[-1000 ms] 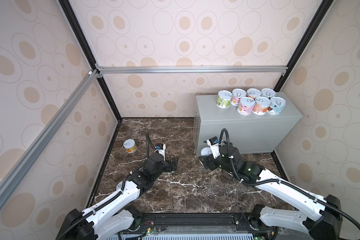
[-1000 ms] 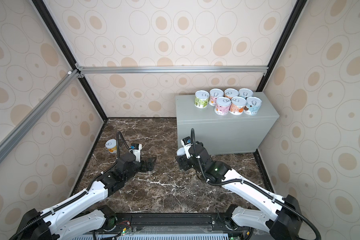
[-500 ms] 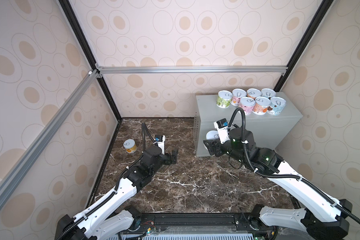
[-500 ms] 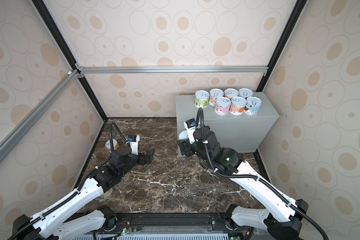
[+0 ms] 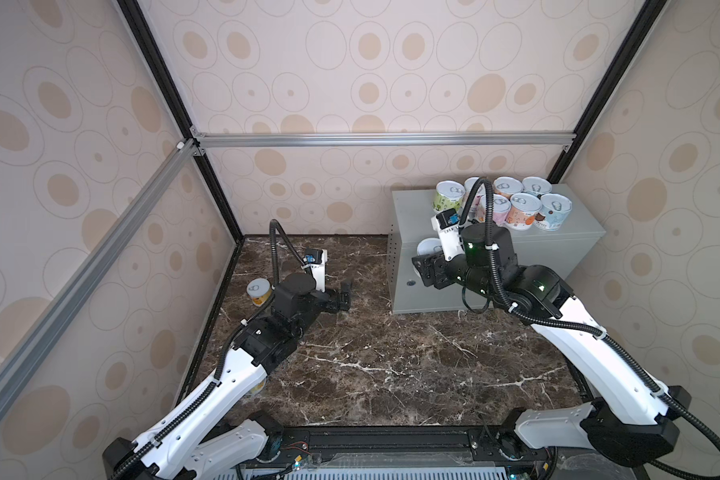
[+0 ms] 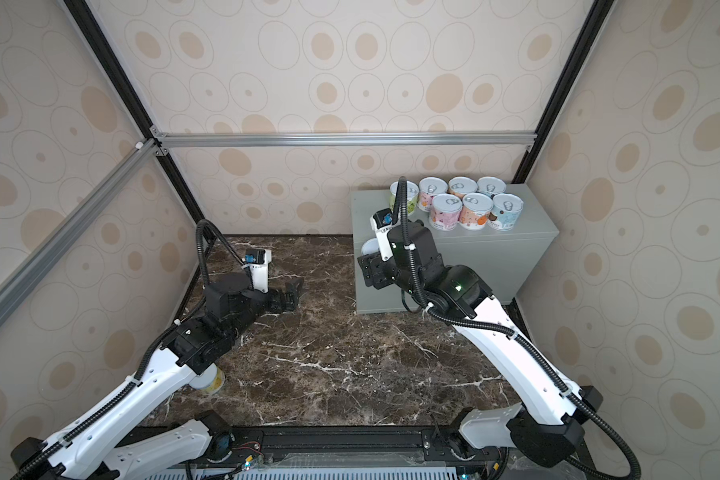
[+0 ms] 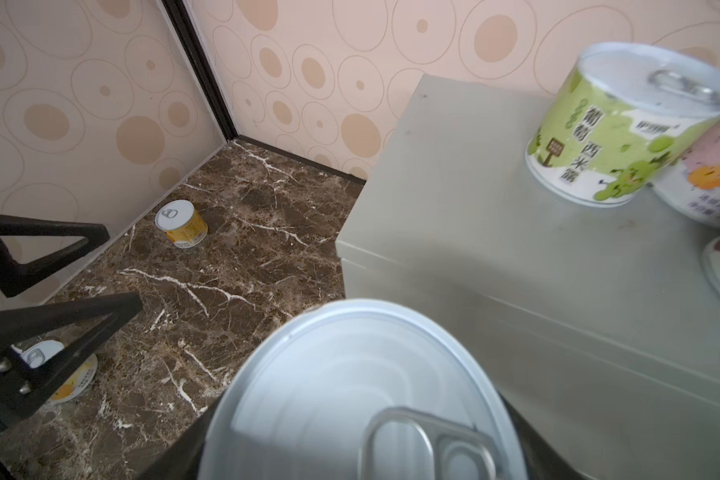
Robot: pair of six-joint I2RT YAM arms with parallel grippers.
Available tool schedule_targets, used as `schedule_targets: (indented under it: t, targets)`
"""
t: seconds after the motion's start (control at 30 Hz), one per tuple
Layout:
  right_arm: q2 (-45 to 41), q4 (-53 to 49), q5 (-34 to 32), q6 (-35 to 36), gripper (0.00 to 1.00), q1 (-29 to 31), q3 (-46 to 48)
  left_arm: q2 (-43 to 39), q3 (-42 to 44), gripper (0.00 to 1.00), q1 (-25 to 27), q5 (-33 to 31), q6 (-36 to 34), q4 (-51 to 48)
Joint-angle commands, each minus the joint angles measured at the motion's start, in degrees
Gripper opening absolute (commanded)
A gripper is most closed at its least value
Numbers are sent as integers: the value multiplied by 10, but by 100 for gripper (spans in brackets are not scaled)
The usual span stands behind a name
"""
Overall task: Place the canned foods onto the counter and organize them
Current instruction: 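Lift the green can with the right gripper up to the cabinet top, then lower the green can beside the grouped cans and open the right gripper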
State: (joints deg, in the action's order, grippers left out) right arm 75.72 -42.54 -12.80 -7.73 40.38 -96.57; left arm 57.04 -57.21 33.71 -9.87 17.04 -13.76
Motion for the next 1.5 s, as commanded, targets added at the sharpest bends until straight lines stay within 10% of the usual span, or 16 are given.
schedule_targets:
  t: [0.0,0.8,1.47]
  targets:
    - [8,7,7,9,52,-23,-48,14,-44,99,-17,2,-35,-19]
    - [168,-45,15,19,51,-149,-256,60,-11,99,-74,63,-6,32]
    - [210,-24,56,4,51,-210,-256,68,3,99,-88,78,-4,45]
